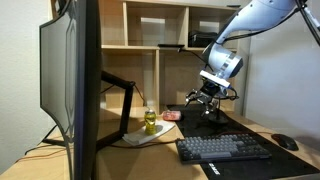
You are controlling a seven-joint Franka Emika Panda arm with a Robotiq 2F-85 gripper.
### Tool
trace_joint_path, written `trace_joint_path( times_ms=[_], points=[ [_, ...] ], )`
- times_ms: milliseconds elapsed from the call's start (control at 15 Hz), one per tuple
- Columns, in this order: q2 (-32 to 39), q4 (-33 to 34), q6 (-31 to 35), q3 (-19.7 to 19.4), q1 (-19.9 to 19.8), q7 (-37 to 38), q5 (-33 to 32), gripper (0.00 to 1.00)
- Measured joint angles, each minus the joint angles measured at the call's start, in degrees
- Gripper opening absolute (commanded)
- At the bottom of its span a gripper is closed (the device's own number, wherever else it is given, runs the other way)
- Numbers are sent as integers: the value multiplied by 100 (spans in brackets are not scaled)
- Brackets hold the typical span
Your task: Place the pink soda can upright on the paper
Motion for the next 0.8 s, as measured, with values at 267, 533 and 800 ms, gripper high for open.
trace_joint_path(
  times_ms=[267, 533, 800],
  points=[
    [574, 847, -55, 12, -9, 954, 715, 100],
    [652, 986, -55, 17, -7, 1101, 775, 100],
    [885, 1151, 210, -2, 20, 1948, 1118, 100]
  ],
)
